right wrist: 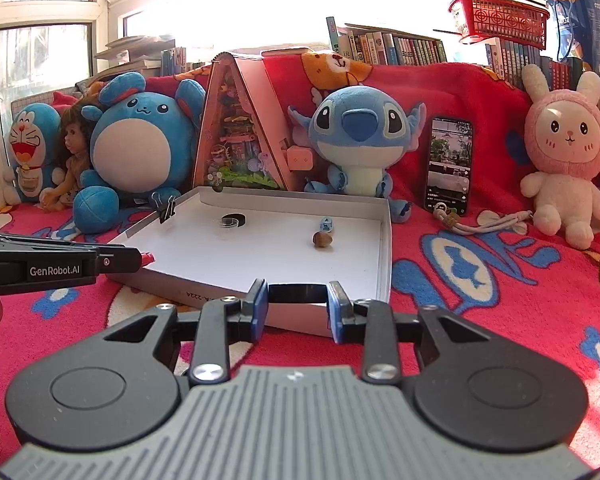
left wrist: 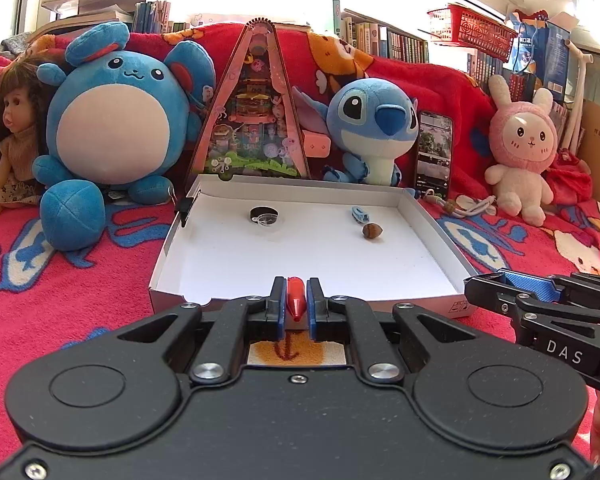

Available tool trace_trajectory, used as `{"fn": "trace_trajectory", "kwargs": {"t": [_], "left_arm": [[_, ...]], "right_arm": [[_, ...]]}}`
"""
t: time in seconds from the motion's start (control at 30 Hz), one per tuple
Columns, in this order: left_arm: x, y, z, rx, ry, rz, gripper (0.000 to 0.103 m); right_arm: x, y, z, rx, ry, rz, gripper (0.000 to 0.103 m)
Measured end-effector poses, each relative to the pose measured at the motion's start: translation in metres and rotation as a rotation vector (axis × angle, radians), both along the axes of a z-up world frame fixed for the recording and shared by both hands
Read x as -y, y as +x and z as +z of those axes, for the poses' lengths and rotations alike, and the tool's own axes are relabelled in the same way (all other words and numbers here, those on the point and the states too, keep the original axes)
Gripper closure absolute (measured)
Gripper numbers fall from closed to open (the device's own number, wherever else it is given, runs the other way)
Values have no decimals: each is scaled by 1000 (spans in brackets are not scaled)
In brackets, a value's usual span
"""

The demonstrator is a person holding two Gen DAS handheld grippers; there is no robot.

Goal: Organize rigid objects
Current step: 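Carry the red crayon and black cap into the white box with both tools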

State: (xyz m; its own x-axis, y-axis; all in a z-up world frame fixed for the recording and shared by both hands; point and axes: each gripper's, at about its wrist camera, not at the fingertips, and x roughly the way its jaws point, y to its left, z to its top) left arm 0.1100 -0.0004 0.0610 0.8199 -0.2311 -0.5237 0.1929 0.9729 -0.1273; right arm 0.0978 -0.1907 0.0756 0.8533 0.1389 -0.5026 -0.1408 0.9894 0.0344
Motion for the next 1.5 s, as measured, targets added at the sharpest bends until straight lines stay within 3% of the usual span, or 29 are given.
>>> {"fn": "trace_trajectory", "kwargs": {"t": [0.33,0.63,0.97,1.5], "left_arm": [[5,27,0,-1,-4,16,93],[10,75,-5,-37,-31,9,93],[13,134,-24,-131,-48,44,93],[22,163,-50,-164,30,104,93]], "right_arm": [[1,21,1,11,3,-24,66],[1,56,-4,2,-3,-38,66],[12,104,-20,-75,117,-85,67],[18,149,-42,-170,188,-126,67]]}}
